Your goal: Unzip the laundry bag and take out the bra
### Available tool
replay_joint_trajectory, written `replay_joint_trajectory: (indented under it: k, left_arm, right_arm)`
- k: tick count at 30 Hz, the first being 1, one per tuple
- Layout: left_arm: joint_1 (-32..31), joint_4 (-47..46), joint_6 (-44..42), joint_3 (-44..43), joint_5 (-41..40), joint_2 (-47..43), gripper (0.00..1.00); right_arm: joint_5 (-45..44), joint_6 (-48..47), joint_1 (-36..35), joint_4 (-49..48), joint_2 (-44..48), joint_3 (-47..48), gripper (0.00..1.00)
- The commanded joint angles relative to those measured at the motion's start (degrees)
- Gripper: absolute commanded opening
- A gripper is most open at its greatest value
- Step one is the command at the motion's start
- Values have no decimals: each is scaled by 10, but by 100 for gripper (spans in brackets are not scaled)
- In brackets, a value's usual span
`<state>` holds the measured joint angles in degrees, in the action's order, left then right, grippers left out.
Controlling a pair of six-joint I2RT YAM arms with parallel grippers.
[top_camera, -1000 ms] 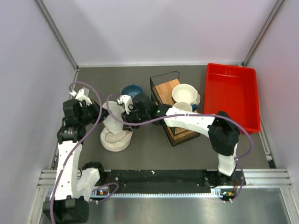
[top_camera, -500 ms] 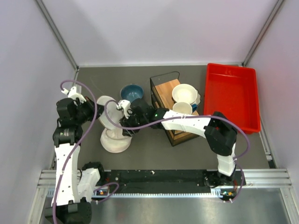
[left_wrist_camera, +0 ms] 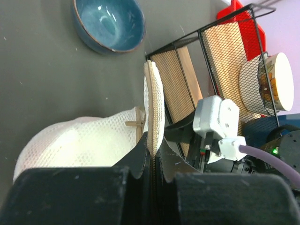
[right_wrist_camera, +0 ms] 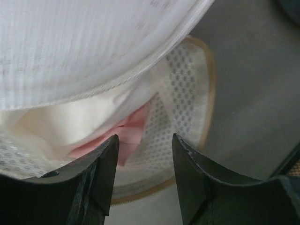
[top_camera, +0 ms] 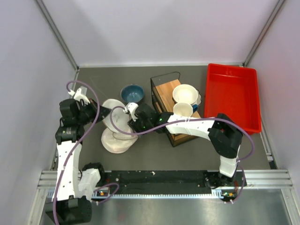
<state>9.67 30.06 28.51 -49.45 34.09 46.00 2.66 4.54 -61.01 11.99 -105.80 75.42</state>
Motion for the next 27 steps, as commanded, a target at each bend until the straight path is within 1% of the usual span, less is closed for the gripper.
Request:
replay_joint_trajectory:
  k: [1,3,7,9,13,17,22,27]
  left_arm:
    - [2,-49,19,27,50,4,0]
    - [3,-45,13,37,42,-3,0]
    - [6,4,-17,37,5,-20,0]
    - [10,8,-15,39,-15,-35,0]
    - [12,8,-9,41,-29,-44,0]
    - [14,2,-2,40,-46,-45,0]
    - [15,-1,1,29,-51,-43,0]
    - [15,-2,3,29,-50,-44,0]
  right_arm:
    - [-80,-31,-5,-9,31,12,50]
    - [-69,-29,-4,-14,25,32,51]
    - [-30,-3,-5,-14,29,54,52]
    - [-5,17,-4,-16,38,58,52]
    - [44,50,-4,-27,48,64,53]
    - [89,77,-7,-43,37,68,54]
    - [116,103,-10,-55,10,75,56]
    - [104,107,-10,-54,-23,88,56]
